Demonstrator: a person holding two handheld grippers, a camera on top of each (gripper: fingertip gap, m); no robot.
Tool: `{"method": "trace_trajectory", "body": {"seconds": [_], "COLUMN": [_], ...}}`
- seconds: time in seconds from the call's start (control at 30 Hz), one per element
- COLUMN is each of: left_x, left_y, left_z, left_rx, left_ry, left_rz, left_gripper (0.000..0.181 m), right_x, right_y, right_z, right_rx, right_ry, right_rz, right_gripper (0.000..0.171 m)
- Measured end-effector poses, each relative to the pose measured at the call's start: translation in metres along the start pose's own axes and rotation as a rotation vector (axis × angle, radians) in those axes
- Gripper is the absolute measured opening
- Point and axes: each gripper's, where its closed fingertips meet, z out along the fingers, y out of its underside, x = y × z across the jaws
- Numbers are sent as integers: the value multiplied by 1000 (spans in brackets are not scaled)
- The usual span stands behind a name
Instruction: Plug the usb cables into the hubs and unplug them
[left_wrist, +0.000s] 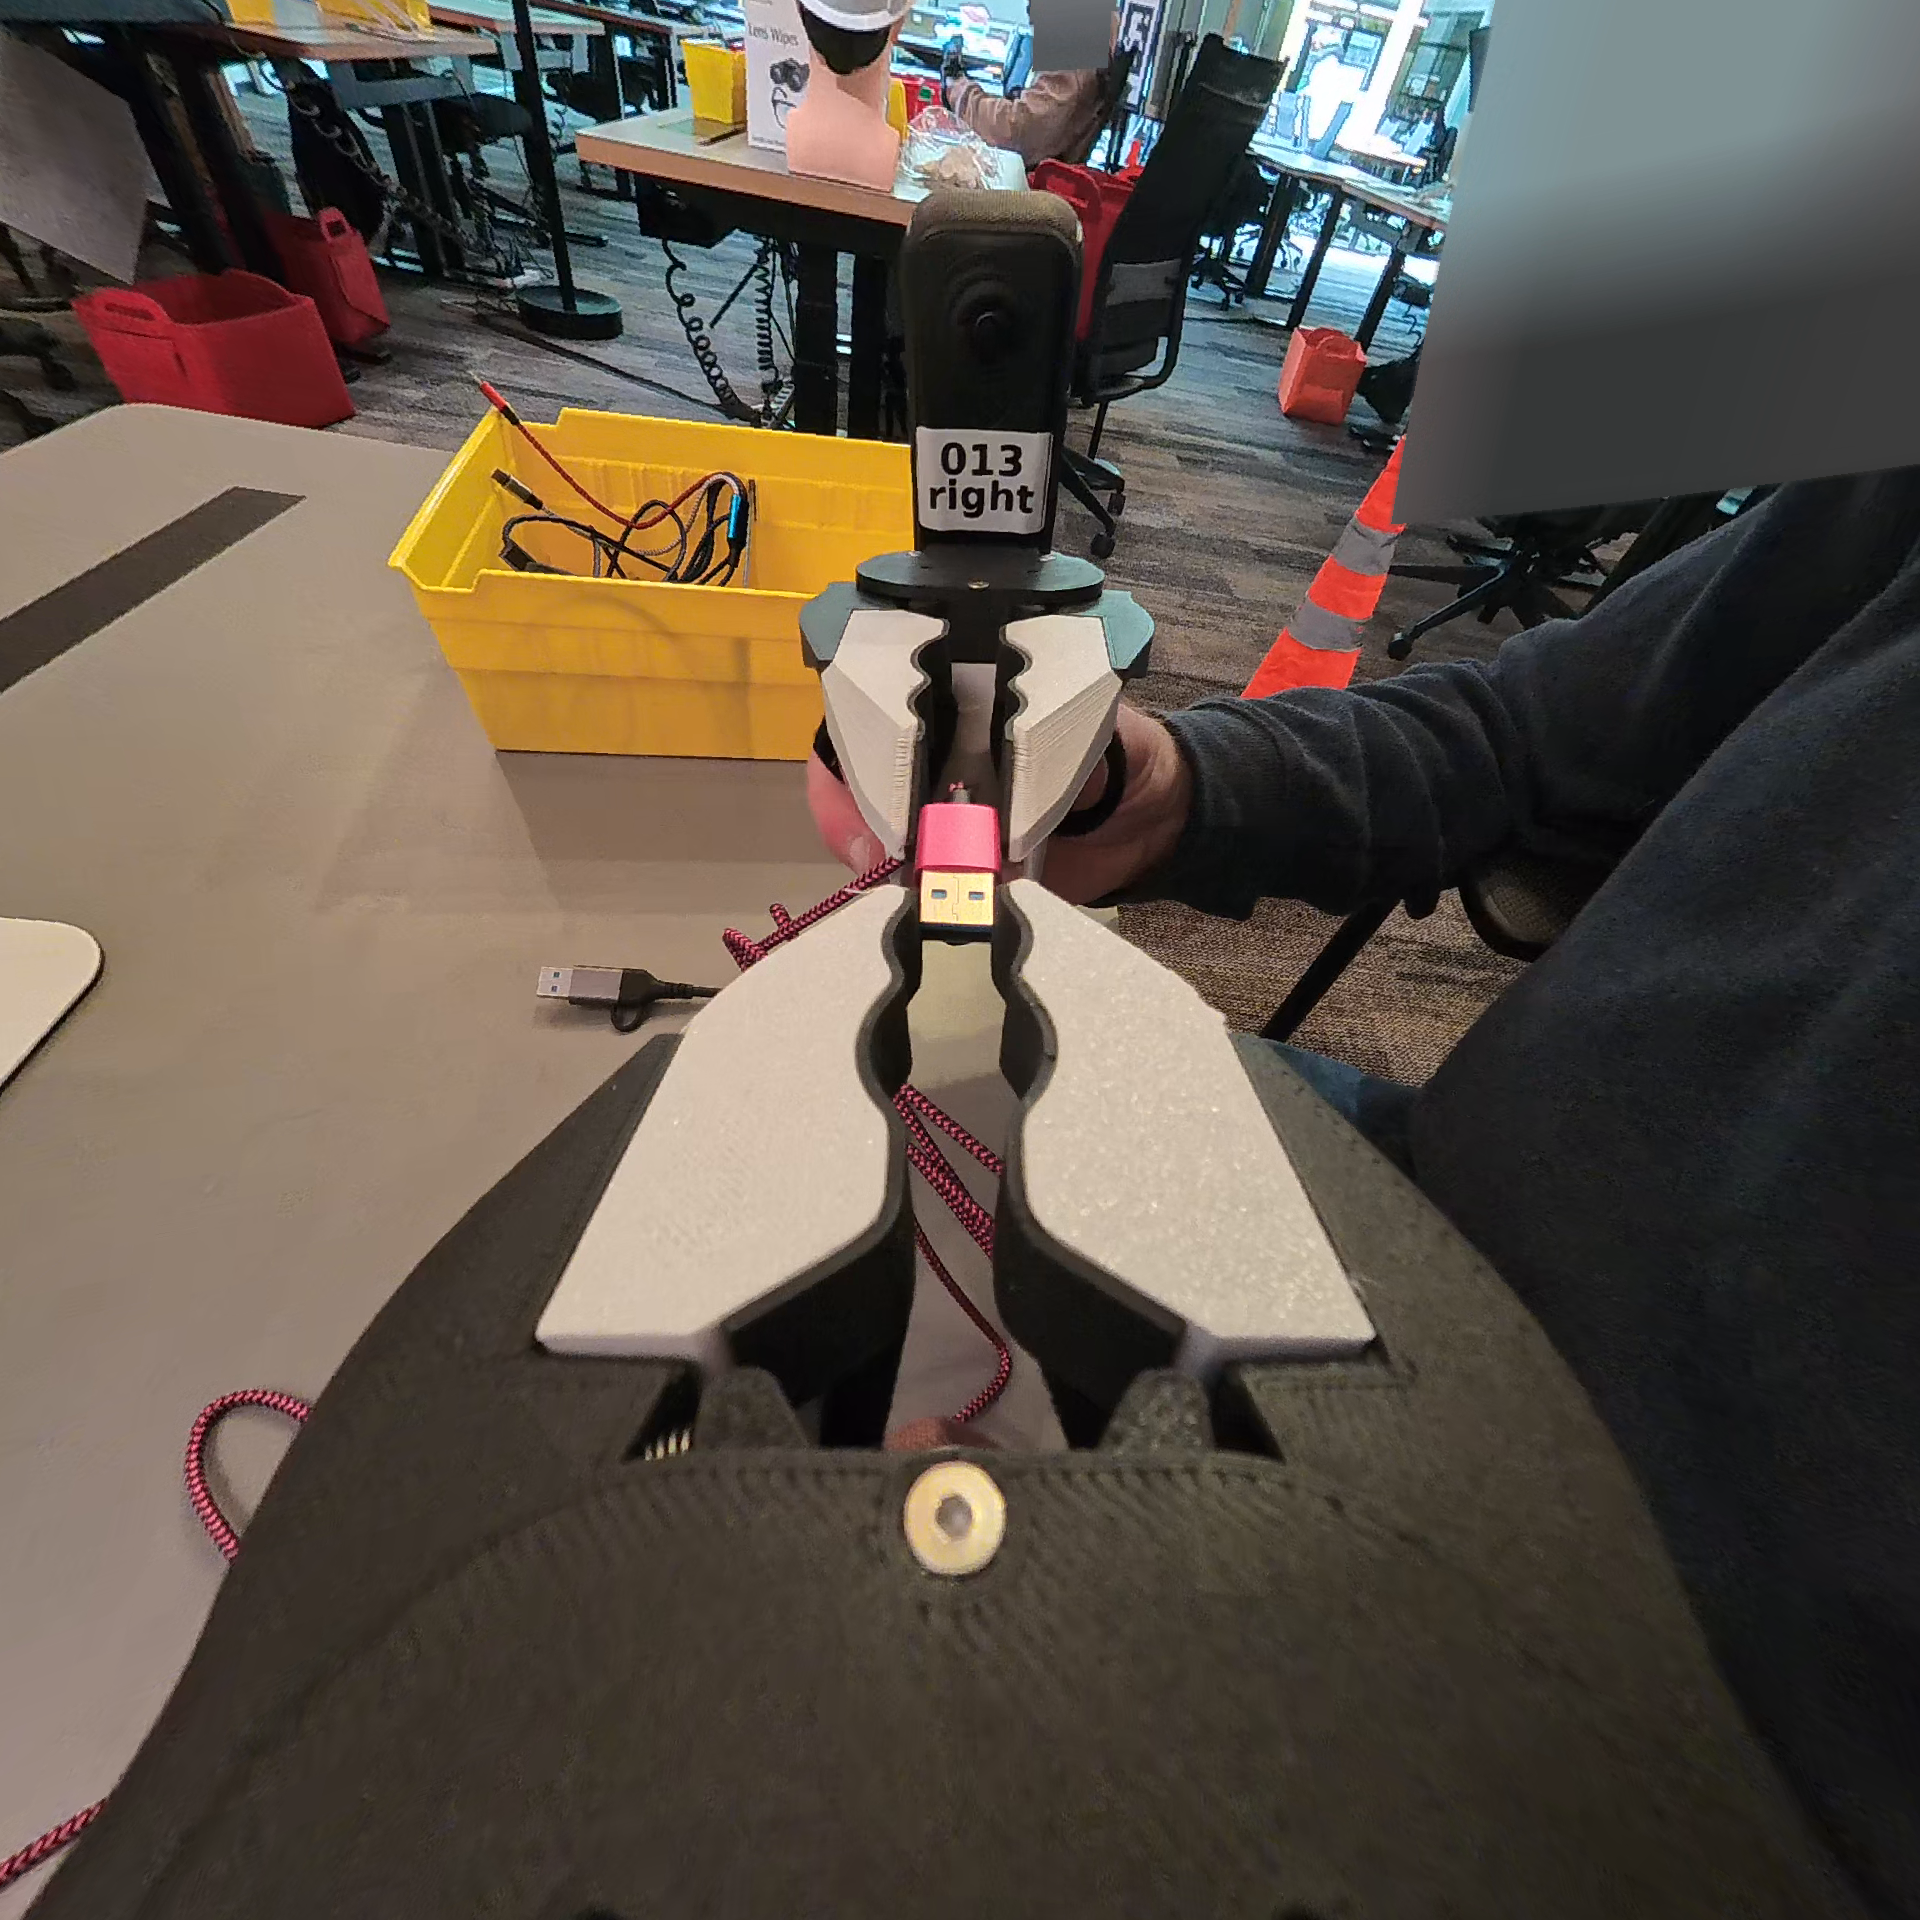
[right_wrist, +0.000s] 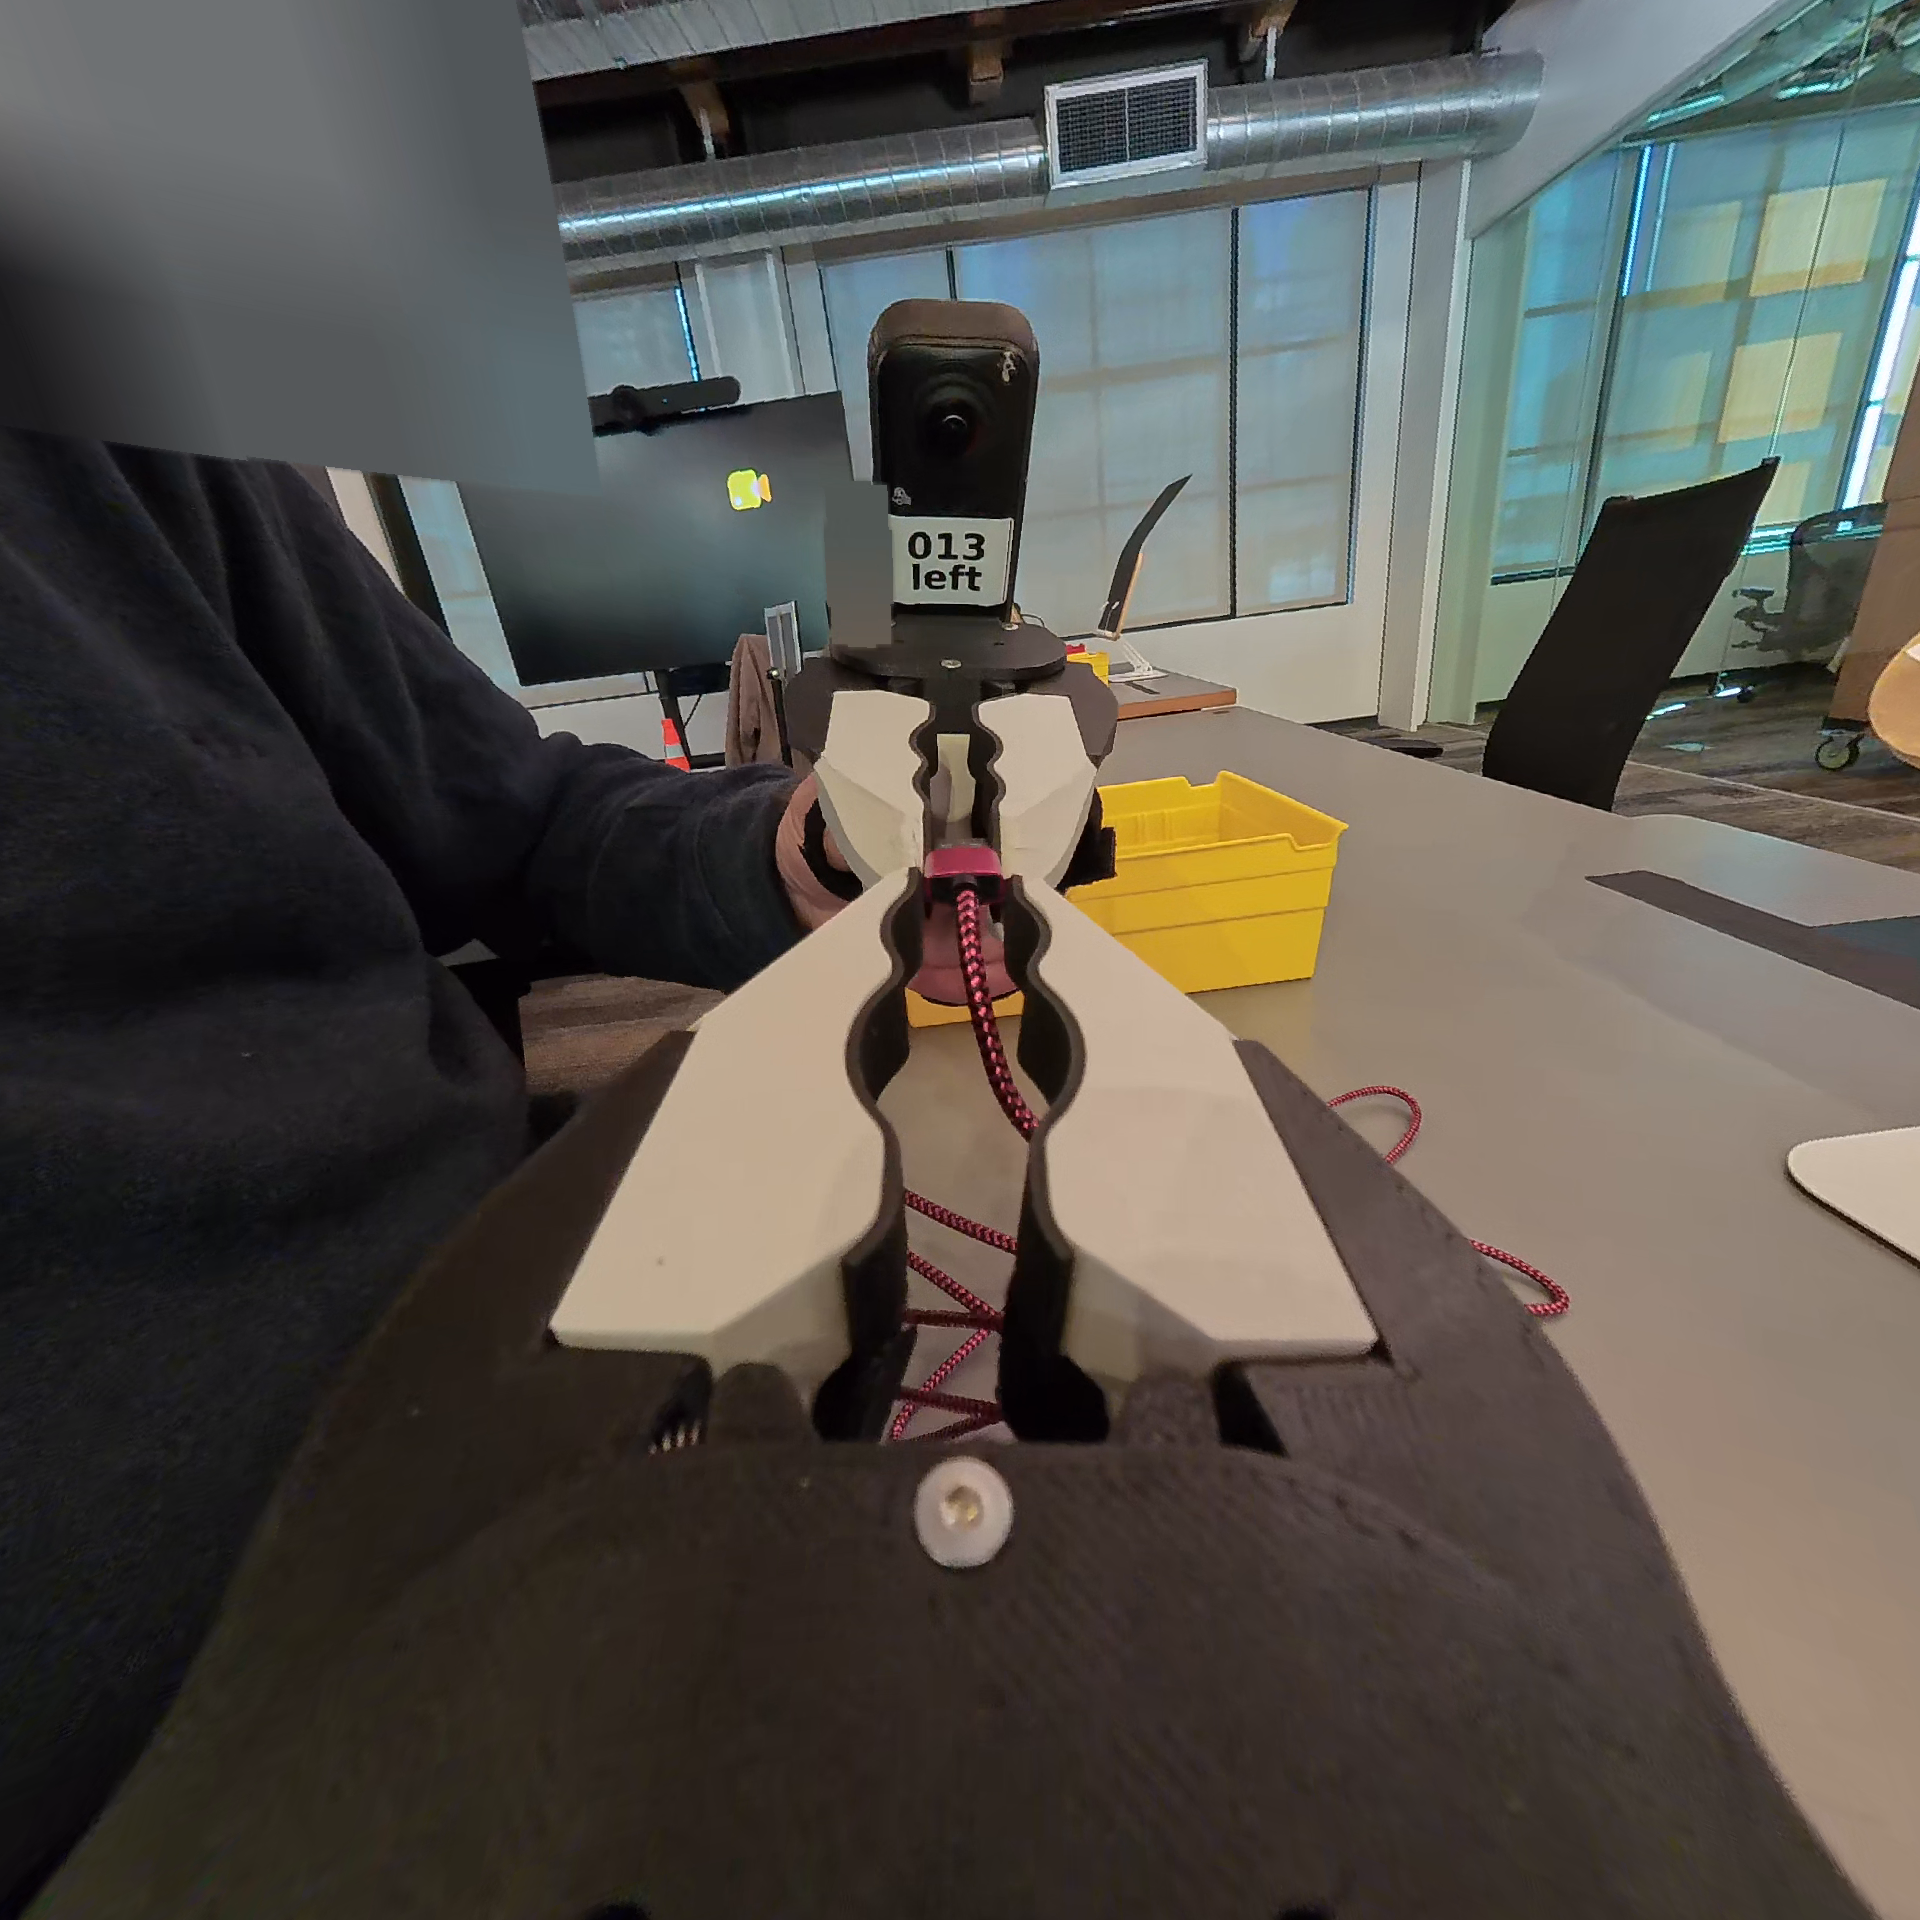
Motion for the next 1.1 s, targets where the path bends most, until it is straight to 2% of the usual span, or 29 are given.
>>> {"method": "trace_trajectory", "body": {"seconds": [0.3,0.47,0.67,0.77,0.97,1.1], "left_x": [0,-7,-6,-20,-37,-56], "left_y": [3,1,2,2,61,107], "left_z": [-1,-10,-8,-17,-13,-5], "left_rx": [-7,-9,-81,-121,-425,-647], "left_ry": [40,8,-29,-90,-153,-174], "left_rz": [-51,-47,38,62,36,95], "left_gripper": [16,20,17,20,33,37], "right_x": [1,2,2,5,11,9], "right_y": [5,8,10,9,3,7], "right_z": [-2,-7,-8,-15,-38,-47], "right_rx": [-35,-65,-98,-104,-77,-78], "right_ry": [6,12,21,46,101,109], "right_rz": [-14,-19,-42,-55,-64,-54], "right_gripper": [12,13,13,13,13,13]}}
